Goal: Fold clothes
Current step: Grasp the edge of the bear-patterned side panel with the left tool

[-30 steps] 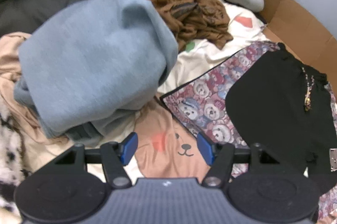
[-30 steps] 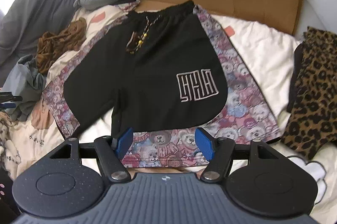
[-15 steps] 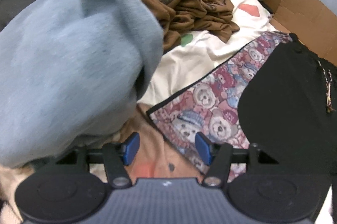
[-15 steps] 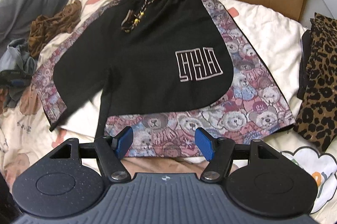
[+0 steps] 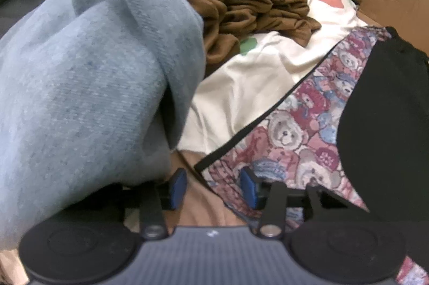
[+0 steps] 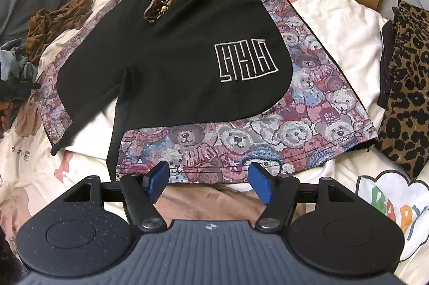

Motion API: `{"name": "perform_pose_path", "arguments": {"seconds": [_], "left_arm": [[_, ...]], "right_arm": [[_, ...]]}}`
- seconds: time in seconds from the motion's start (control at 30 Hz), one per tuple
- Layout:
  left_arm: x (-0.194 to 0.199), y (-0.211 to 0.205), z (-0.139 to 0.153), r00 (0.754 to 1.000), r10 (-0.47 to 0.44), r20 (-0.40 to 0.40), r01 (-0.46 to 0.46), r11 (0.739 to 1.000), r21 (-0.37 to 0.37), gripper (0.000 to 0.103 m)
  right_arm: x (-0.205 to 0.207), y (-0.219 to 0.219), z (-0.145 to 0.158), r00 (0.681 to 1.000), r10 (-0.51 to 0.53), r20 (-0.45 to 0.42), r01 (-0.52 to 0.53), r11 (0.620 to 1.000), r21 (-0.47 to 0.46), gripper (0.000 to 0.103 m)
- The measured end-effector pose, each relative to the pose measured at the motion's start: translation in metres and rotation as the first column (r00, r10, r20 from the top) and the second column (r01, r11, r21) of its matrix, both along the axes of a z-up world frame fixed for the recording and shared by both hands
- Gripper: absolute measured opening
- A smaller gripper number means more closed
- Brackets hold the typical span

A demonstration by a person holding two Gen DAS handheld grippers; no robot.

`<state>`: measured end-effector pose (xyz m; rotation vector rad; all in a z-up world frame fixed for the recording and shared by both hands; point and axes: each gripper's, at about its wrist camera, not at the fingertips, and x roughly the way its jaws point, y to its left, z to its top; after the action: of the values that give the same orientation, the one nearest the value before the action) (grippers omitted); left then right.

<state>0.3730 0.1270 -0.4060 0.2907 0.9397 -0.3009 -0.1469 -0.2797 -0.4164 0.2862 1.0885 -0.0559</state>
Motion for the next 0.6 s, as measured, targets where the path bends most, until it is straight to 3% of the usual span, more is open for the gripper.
{"name": "perform_pose_path", "arguments": {"seconds": [0.4,0.47,0.6], "left_arm": [[0.004,-0.01,-0.011,0.986,-0.159,0.052,0.154,0.984,0.092,0.04],[0.007,-0.011,-0.011,0.985,-0.169,0.044,0.165,0.982,0.09,0.036],[0.006,-0.014,-0.008,0.981,-0.193,0.016,0.191,0.977,0.09,0.014]], "right_arm": [[-0.003,0.0,-0.009,0.999,-0.001,-0.033,0.0,1.0,-0.005,0.071],[-0.002,0.001,-0.011,0.999,0.0,-0.035,-0.001,1.0,-0.003,0.071],[-0.001,0.004,-0.012,0.999,0.007,-0.035,-0.007,1.0,0.0,0.071]]}}
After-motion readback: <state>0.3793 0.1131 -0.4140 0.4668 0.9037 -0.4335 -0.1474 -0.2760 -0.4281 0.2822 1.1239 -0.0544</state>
